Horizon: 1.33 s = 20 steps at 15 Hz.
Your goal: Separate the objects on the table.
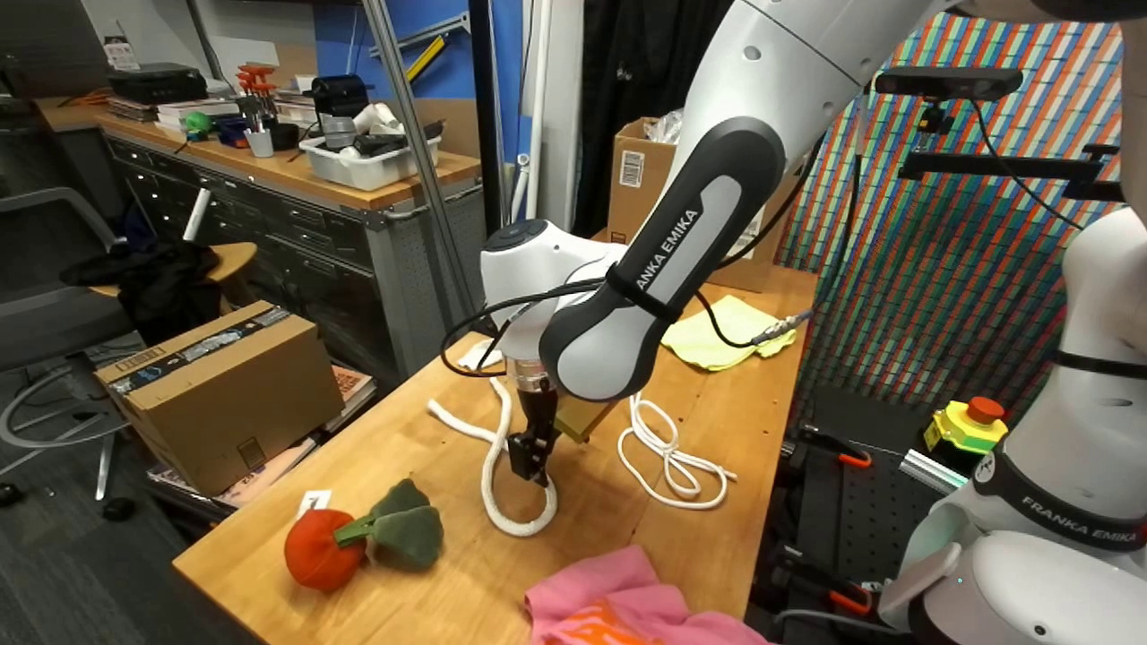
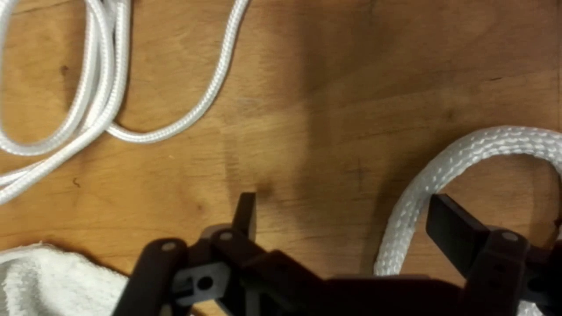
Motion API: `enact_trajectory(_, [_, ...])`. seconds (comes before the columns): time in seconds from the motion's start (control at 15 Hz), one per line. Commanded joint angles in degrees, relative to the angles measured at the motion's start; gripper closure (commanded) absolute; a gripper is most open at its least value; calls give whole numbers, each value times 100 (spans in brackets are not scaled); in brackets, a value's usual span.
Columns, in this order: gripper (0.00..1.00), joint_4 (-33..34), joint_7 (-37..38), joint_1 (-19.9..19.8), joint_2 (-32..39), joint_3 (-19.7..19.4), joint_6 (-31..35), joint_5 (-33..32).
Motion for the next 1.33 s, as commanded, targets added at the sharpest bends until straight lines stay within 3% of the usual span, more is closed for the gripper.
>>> enact_trajectory(0.0, [0,-274,-323,-152,-550,194,-328,113])
enact_trajectory(0.27, [0,-314,-679,-260,-1207,415,-998,114])
enact_trajectory(0.6, [0,-510,-1179,-483,-2563,465,-2152,-23])
enact_trajectory(0.87, [0,-849,-1912,-839,-3805,439,-2269,379])
enact_trajectory(1.27, [0,-1515,-3034,-1267,-5601,-62,-1976,1604])
